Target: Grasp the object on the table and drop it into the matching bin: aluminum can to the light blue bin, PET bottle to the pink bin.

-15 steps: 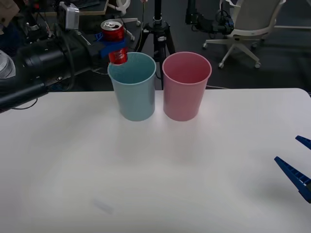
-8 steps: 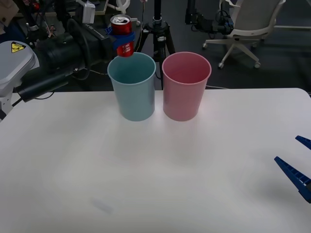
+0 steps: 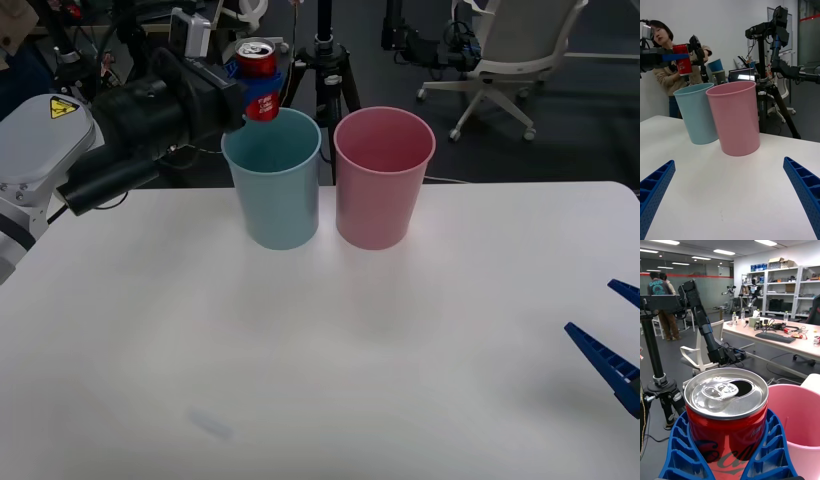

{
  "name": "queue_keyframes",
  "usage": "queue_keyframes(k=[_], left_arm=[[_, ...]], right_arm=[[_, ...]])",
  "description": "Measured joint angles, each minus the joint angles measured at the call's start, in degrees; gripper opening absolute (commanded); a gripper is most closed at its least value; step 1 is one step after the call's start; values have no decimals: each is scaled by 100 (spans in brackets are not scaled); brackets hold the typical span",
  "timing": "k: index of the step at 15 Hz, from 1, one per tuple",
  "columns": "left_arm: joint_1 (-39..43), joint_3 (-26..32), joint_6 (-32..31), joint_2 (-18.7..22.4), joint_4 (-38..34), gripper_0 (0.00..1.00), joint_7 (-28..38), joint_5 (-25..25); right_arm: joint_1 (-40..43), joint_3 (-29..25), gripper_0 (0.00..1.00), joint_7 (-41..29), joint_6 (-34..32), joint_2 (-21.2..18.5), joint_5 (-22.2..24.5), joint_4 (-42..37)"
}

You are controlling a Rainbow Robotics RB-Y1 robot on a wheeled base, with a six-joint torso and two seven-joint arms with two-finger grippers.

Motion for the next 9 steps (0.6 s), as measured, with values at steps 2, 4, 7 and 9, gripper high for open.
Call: queue_keyframes(k=[2, 4, 7, 9], left_arm=[[-82, -1, 75, -127, 201, 0, -1, -148], [-222, -2, 81, -271, 512, 0, -16, -255], [-282, 3, 128, -336, 668, 0, 5, -340], [-282, -2, 128, -356, 675, 24, 27, -359]], right_arm=[[0, 0, 100, 0, 0, 0, 0, 0], [0, 0, 100, 0, 0, 0, 0, 0], [0, 0, 100, 0, 0, 0, 0, 0], [0, 0, 100, 0, 0, 0, 0, 0]])
